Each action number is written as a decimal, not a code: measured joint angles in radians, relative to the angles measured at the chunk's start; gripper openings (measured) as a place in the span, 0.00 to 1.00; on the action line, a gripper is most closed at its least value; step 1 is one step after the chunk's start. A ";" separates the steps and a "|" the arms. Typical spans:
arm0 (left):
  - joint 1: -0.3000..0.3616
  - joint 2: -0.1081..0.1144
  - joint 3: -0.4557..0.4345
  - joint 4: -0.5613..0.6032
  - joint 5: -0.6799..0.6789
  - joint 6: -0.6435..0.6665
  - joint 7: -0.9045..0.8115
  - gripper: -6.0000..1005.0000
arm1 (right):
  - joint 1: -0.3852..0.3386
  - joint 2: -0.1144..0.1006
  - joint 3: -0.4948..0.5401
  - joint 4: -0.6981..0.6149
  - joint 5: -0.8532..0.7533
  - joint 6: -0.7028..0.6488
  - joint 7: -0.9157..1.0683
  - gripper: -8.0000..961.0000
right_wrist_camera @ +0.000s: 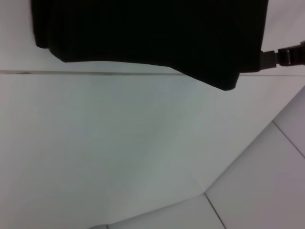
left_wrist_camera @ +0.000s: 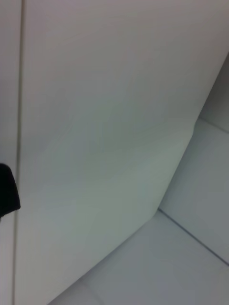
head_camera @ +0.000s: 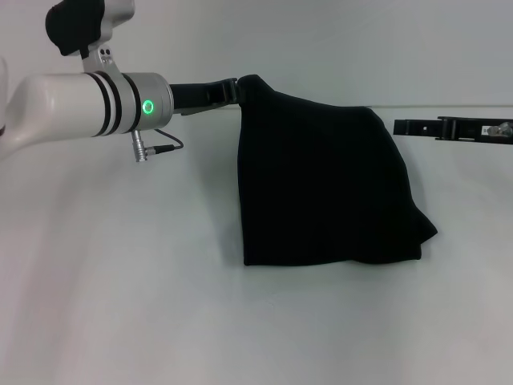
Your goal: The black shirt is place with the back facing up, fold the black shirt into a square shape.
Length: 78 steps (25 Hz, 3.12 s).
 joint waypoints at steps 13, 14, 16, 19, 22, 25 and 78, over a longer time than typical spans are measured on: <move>0.021 -0.021 0.000 0.019 -0.001 -0.072 0.052 0.13 | -0.014 -0.024 -0.001 0.010 -0.016 -0.014 0.024 0.79; 0.032 -0.021 0.000 0.034 -0.001 -0.056 0.057 0.16 | -0.014 -0.030 -0.002 0.016 -0.027 -0.020 0.038 0.79; 0.056 -0.026 0.000 0.072 0.000 -0.014 0.061 0.22 | -0.011 -0.048 -0.003 0.032 -0.057 -0.039 0.070 0.79; 0.115 -0.043 0.000 0.166 -0.004 0.107 0.070 0.48 | -0.008 -0.073 -0.003 0.059 -0.095 -0.078 0.105 0.79; 0.187 -0.068 -0.006 0.278 -0.010 0.286 0.108 0.60 | -0.012 -0.094 -0.003 0.082 -0.109 -0.133 0.125 0.79; 0.244 -0.086 -0.011 0.344 -0.028 0.454 0.188 0.72 | -0.015 -0.114 -0.003 0.113 -0.110 -0.188 0.139 0.79; 0.330 -0.095 -0.062 0.342 -0.041 0.671 0.356 0.77 | 0.040 -0.050 0.006 0.221 -0.153 -0.050 0.125 0.06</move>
